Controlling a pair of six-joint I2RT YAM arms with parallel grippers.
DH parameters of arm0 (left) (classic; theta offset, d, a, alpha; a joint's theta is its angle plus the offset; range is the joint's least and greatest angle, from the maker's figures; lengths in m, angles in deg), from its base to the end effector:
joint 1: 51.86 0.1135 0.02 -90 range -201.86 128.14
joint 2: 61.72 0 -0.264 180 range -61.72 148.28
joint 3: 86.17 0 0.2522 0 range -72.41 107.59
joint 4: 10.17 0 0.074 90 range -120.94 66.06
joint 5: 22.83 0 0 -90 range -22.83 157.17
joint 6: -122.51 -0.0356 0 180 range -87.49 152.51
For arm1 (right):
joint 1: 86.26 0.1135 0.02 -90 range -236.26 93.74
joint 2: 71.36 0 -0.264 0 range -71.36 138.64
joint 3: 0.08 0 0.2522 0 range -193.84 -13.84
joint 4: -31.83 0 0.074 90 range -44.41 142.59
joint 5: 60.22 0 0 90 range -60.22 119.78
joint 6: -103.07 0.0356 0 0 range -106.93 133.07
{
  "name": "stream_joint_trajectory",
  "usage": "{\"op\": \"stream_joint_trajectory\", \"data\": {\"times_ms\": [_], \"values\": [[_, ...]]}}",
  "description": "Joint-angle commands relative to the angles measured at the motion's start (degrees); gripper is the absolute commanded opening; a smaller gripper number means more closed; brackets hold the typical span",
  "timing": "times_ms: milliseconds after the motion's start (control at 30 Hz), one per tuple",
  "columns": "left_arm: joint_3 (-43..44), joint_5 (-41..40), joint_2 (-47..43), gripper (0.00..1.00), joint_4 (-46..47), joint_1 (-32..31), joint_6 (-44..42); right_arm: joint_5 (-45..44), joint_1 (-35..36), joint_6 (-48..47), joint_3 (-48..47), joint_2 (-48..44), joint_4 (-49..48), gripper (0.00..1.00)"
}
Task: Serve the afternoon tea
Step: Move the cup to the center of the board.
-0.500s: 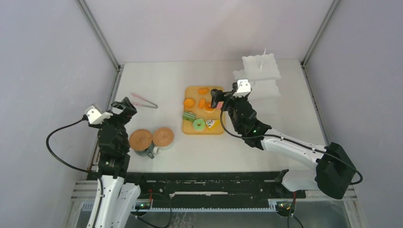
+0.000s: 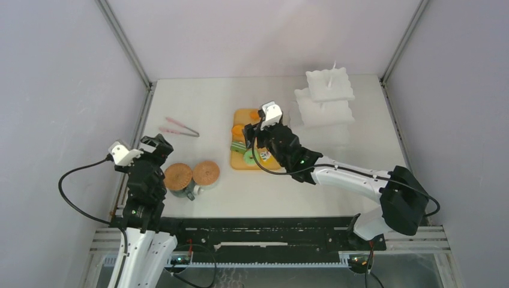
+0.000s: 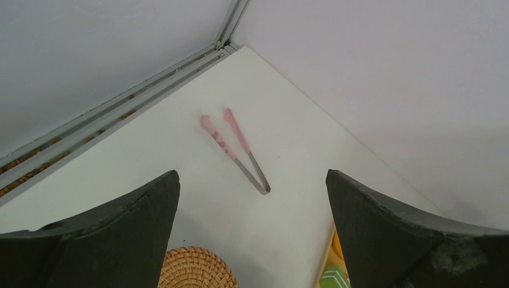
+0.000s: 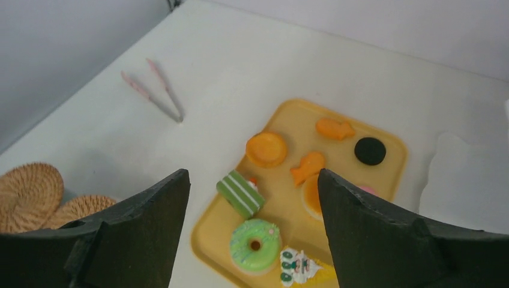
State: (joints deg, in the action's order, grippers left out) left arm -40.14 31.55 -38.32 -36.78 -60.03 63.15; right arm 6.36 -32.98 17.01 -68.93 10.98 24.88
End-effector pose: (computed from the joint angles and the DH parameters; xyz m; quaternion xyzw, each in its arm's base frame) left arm 0.1150 0.0044 0.3082 -0.3403 0.6422 -0.0048 0.6869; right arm 0.2123 0.2609 0.3042 -0.1822 0.7204 0.1791 0.6447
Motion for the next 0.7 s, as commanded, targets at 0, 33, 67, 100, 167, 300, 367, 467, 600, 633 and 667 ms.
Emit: {"op": "stream_joint_trajectory", "data": {"times_ms": [0,33,67,100,167,300,367,467,600,633,667], "values": [[2.5,-1.8,-2.0,0.96,-2.7,-0.7,1.4,-0.6,1.2,1.4,-4.0,1.6,8.3,0.83],[2.5,-1.8,-2.0,0.95,-3.2,-0.8,1.7,0.0,1.3,2.1,-4.1,1.7,9.4,0.80],[2.5,-1.8,-1.9,0.95,-3.7,-0.9,1.8,1.0,1.2,2.8,-4.1,1.8,10.3,0.76],[2.5,-1.9,-1.7,0.95,-3.9,-1.0,2.1,2.2,1.3,3.3,-4.1,1.9,11.2,0.73],[2.4,-2.0,-1.4,0.94,-4.4,-1.2,2.5,3.8,1.4,4.2,-4.1,2.3,12.9,0.68],[2.0,-2.3,-1.0,0.94,-4.4,-1.4,3.0,4.5,2.0,5.5,-4.1,3.5,15.7,0.63],[1.9,-2.5,-1.0,0.94,-4.4,-1.5,3.1,5.1,2.1,6.3,-4.0,4.5,16.9,0.63],[1.9,-2.7,-1.0,0.94,-4.4,-1.4,3.1,6.0,2.7,7.7,-3.3,6.1,16.9,0.62],[2.2,-3.1,-1.1,0.94,-4.6,-1.5,2.9,6.5,3.3,9.1,-1.1,7.6,14.4,0.61],[2.2,-3.3,-1.1,0.94,-4.6,-1.5,2.9,6.8,3.4,9.5,-0.6,7.8,13.5,0.61],[2.3,-3.4,-1.2,0.94,-4.8,-1.5,2.9,7.0,3.4,9.8,0.0,8.3,12.7,0.61]]}}
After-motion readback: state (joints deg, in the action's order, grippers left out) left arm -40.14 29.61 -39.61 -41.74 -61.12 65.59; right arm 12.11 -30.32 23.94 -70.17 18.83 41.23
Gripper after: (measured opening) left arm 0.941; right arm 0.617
